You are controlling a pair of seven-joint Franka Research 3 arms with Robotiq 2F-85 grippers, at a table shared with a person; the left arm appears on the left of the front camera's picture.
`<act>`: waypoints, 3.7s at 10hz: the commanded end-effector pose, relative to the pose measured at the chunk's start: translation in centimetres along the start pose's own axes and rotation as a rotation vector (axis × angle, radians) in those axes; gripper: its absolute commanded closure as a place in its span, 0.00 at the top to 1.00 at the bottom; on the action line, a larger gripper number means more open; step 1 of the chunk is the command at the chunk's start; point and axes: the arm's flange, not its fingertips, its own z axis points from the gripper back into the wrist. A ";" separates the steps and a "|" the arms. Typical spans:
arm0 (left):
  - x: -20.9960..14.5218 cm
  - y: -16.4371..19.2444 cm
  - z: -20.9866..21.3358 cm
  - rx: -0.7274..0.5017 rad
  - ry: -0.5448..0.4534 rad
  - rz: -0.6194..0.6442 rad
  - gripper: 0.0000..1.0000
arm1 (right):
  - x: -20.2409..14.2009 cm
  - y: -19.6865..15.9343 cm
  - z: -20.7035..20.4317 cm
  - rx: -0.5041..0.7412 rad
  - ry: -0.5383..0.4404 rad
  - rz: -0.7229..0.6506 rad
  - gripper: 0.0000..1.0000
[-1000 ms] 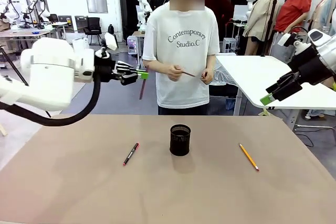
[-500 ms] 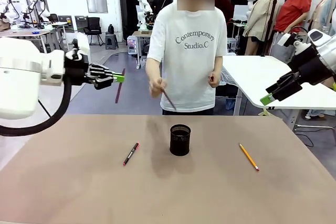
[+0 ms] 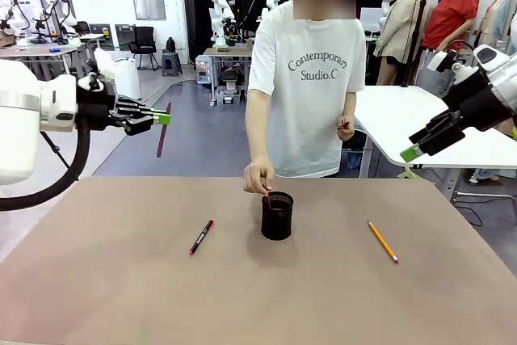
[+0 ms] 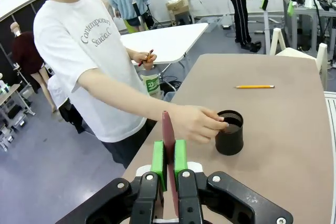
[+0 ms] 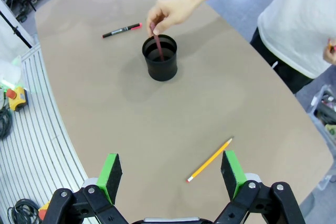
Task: Place the pens into the pen holder.
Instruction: Pick up a writing instrument from the table and place it into the Pen holder.
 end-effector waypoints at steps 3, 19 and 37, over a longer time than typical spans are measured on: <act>0.3 -0.4 -0.5 -0.015 -0.005 -0.009 0.00 | 0.1 -0.1 0.0 0.007 -0.014 0.005 1.00; 0.3 -0.4 -0.5 -0.015 -0.005 -0.009 0.00 | 0.1 -0.1 0.0 0.007 -0.014 0.005 1.00; 0.3 -0.4 -0.5 -0.015 -0.005 -0.009 0.00 | 0.1 -0.1 0.0 0.007 -0.014 0.005 1.00</act>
